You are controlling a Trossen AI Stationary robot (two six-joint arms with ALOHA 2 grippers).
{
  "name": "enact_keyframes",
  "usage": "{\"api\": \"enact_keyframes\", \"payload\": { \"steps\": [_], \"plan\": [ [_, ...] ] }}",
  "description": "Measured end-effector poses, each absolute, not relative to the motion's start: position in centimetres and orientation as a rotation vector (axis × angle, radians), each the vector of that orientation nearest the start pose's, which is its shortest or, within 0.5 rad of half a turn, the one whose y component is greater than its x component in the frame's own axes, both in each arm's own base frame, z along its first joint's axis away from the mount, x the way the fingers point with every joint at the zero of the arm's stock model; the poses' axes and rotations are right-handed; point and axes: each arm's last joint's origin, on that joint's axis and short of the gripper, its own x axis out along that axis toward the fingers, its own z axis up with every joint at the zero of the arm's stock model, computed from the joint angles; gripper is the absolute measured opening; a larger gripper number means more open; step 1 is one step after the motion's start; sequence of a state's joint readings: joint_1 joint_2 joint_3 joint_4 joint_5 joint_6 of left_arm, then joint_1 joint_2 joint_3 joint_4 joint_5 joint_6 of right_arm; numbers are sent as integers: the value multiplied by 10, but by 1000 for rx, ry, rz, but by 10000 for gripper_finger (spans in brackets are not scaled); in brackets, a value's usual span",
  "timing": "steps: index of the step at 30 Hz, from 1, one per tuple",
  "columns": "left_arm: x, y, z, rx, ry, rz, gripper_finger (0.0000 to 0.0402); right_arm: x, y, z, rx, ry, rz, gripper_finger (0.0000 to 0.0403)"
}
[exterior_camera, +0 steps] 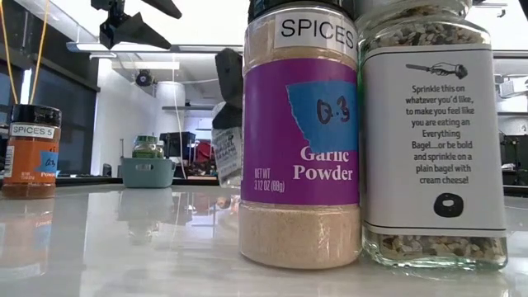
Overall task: Sort spices by type
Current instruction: Put the middle left white seasoning bottle into the yellow bin
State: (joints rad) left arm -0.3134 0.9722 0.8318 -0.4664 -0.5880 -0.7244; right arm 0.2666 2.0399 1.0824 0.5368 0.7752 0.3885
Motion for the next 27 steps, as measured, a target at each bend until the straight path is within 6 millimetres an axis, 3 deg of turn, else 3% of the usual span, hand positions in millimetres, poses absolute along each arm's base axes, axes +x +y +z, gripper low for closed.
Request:
{"api": "enact_keyframes", "payload": {
  "steps": [5,12,22,27],
  "plan": [
    [193,-46,294,-444,418,447,278,401,87,137,67,296,-539,192],
    [193,-46,294,-444,418,447,278,402,90,134,43,352,-424,246],
    [193,-44,294,-446,417,455,278,399,90,128,27,426,-409,255],
    [194,-40,294,-446,418,475,278,393,95,142,73,455,-349,255]
  ]
}}
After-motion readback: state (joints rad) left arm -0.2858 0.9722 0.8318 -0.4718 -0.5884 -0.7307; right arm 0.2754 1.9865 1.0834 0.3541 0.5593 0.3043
